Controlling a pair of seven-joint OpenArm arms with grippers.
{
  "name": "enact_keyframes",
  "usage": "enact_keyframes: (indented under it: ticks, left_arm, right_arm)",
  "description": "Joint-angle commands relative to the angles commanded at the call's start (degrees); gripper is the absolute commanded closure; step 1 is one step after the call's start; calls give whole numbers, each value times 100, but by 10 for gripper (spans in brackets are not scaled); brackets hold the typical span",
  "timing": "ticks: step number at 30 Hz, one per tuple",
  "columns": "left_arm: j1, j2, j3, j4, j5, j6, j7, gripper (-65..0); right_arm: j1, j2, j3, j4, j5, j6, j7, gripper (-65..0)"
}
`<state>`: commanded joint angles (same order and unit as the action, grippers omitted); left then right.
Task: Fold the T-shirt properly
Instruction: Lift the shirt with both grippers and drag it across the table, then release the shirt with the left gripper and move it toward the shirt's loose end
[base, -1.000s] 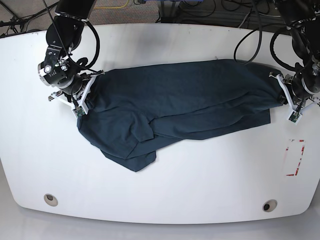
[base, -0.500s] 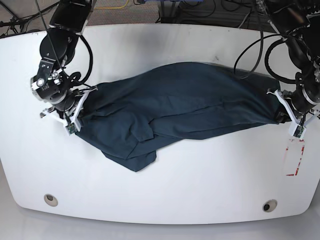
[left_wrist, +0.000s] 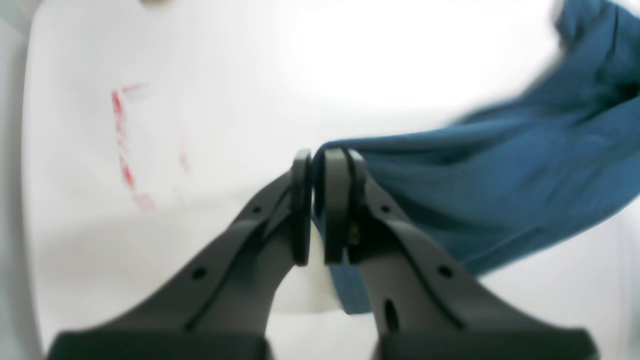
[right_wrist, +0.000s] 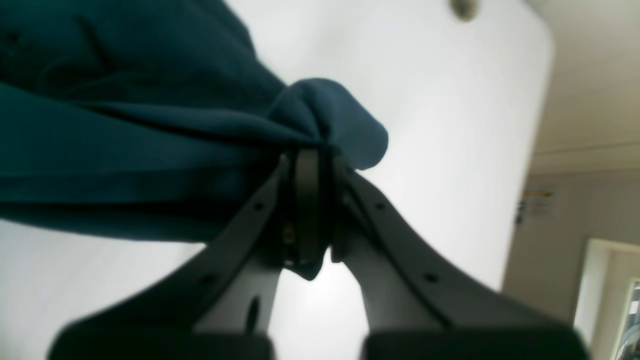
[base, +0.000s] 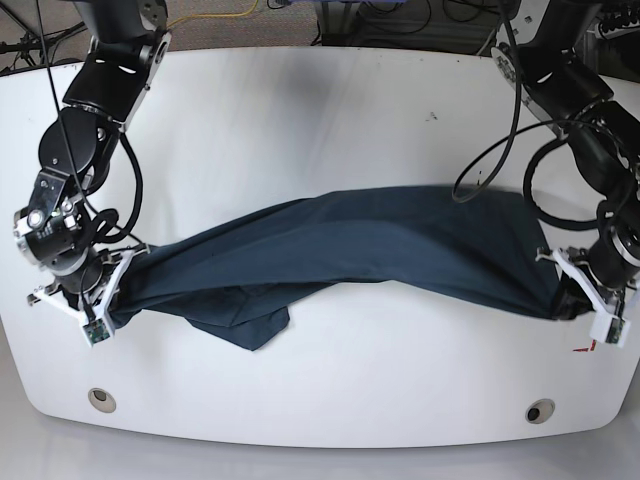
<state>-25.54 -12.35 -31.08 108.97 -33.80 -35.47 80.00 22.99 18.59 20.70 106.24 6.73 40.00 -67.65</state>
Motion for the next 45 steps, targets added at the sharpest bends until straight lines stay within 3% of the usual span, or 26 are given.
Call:
enact_keyframes:
  ticks: [10, 19, 25, 29, 40, 43, 45]
  left_arm:
    - [-1222, -35, -26, -141, 9, 97, 0, -22]
    - [-2356, -237, -9, -237, 264, 114, 0, -22]
    - [-3059, -334, -26, -862, 352, 105, 0, -24]
    - [-3015, -492, 0, -923, 334, 105, 0, -29]
    - [-1688, -220, 44, -897, 308, 79, 0, -35]
    - [-1363, -35, 132, -905, 167, 79, 0, -68]
    - [-958, 132, 176, -923, -97, 79, -57, -129]
  right_arm:
    - [1240, 563, -932, -141, -18, 0, -79, 0]
    - [2497, 870, -1626, -220, -18, 0, -88, 0]
    - [3297, 1011, -1899, -677, 9, 0, -123, 0]
    - [3367, 985, -1916, -738, -9, 0, -123, 0]
    - [3007, 853, -1916, -703, -26, 0, -114, 0]
    - [2857, 853, -1908, -721, -26, 0, -105, 0]
    - [2716, 853, -1899, -721, -26, 0, -88, 0]
